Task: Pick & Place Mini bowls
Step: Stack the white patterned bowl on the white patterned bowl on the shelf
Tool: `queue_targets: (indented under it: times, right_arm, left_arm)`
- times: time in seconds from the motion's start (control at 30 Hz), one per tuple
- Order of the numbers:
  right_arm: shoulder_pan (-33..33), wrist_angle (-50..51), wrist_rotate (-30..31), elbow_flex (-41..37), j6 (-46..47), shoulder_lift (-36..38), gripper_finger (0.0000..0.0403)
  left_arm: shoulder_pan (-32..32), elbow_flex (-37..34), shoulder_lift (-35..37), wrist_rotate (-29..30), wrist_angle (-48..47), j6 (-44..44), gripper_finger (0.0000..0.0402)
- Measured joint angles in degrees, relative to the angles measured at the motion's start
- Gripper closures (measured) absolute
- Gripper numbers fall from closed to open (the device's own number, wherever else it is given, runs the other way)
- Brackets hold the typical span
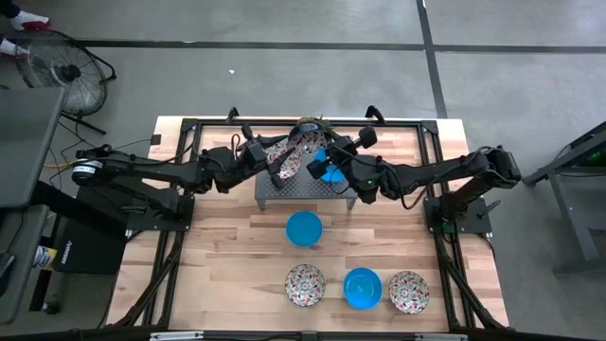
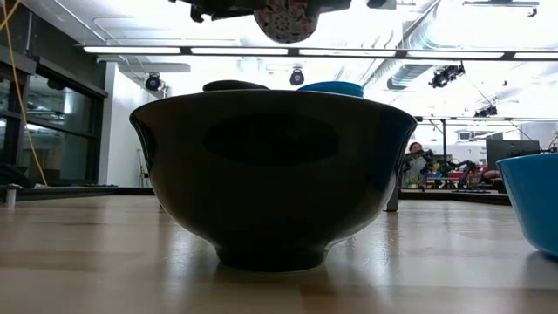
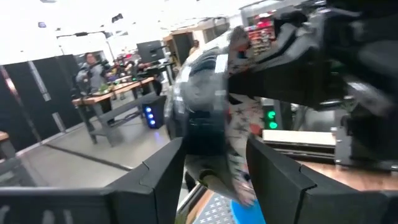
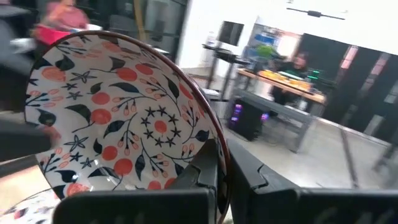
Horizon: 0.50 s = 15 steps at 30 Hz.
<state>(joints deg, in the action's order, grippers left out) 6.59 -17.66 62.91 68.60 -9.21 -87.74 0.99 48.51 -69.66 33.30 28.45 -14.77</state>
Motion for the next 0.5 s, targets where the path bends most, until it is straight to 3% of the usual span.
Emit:
queue_targets:
  times: [0.17,0.5]
  right_arm:
    - [0.3,0.2,-4.9,0.0,0.5,0.0,0.04]
    - [0.4,1.1,-7.7,0.0,1.4,0.0,0.04]
  left_arm:
    - [-0.1,0.0,-0.1,2.7,0.1,0.2,0.0231]
    - [-0.1,0.0,-0.1,5.2,-0.1,1.7,0.0245]
